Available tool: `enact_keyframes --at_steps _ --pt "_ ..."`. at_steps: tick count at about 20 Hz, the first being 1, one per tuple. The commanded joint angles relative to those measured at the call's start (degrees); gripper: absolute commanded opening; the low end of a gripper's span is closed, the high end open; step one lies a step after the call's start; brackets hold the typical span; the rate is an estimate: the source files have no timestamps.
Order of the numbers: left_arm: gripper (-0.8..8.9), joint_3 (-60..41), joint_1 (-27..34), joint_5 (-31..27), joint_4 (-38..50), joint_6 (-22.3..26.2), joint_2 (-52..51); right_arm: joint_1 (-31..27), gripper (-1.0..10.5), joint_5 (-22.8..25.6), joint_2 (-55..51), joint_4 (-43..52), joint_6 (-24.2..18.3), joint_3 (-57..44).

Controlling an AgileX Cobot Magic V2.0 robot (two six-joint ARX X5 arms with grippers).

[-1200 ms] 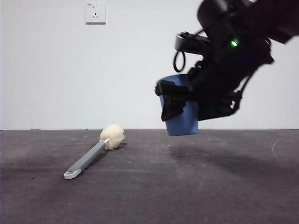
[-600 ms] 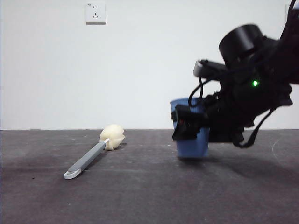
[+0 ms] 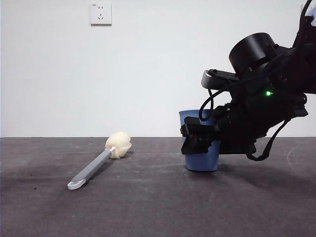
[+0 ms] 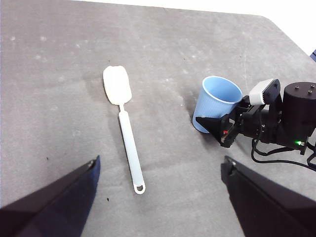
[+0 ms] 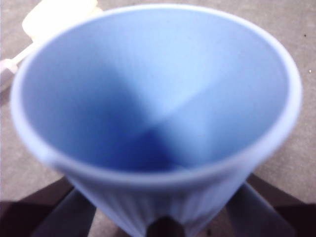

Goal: Pick up the cup brush,pick up the cup,insert the brush into the cup,clean the cup,put the cup brush back,put the cup back to the fixed position on the table

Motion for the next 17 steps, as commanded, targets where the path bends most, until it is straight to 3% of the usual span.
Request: enact_keyframes --at_steps 1,5,11,17 --pt "4.09 -0.5 -0.2 -0.1 0.2 0.7 -0.2 0.3 3.7 -0.3 1.5 -5.4 0.0 -1.1" --pt "4.09 -0.5 -0.2 -0.1 -0.6 0.7 -0.2 0.3 5.1 -0.3 1.4 -7.0 0.4 -1.1" --pt "4.09 -0.5 -0.2 -0.1 -1.4 0.7 -0.2 0.5 5.1 -0.3 -2.9 -10.5 0.5 -1.1" --pt "4.09 -0.5 -0.2 -0.1 -1.5 0.7 -0.2 0.5 5.1 -1.8 -14.1 -29.8 2.8 -1.1"
